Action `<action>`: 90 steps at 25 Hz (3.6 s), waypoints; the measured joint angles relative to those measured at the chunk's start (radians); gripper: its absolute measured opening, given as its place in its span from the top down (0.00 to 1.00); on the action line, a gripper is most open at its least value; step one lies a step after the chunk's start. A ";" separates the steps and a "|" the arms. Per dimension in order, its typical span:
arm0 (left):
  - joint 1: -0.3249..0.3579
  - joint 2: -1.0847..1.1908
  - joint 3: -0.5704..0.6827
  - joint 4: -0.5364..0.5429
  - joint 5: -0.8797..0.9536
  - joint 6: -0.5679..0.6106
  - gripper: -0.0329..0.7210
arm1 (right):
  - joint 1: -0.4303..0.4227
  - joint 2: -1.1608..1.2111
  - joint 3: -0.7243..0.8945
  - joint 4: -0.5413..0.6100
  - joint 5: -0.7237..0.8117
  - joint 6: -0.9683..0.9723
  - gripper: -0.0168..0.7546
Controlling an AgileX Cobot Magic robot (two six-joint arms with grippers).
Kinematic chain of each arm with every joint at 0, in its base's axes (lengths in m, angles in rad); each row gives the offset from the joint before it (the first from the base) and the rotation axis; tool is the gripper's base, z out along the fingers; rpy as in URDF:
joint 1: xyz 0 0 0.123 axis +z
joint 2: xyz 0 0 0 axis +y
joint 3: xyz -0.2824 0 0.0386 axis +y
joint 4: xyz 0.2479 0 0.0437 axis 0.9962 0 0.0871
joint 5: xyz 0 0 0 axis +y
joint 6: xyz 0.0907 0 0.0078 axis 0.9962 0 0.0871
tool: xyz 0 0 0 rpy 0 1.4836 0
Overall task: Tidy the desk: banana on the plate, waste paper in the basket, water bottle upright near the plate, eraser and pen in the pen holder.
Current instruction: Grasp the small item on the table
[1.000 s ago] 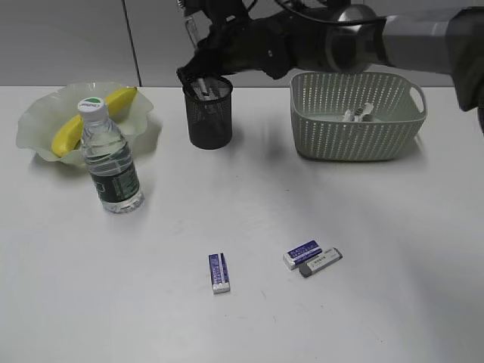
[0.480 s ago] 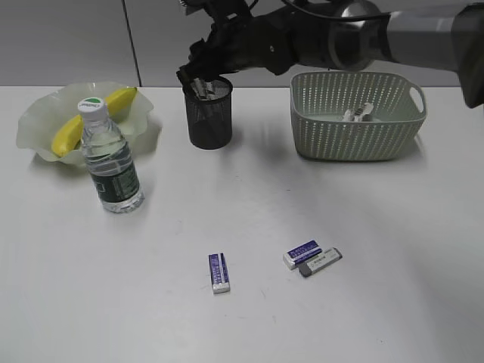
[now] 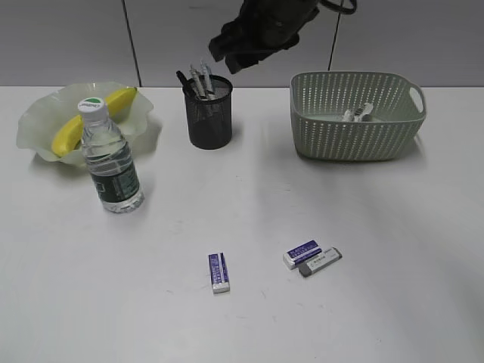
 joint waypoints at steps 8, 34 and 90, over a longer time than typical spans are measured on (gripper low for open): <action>0.000 0.000 0.000 0.000 0.000 0.000 0.45 | 0.001 -0.182 0.000 0.010 0.414 0.007 0.43; 0.000 0.000 0.000 0.000 -0.001 0.000 0.45 | 0.001 -1.417 1.027 0.043 0.502 0.033 0.43; -0.107 2.053 -0.851 -0.290 -0.111 -0.531 0.45 | 0.001 -2.116 1.372 0.059 0.331 0.022 0.43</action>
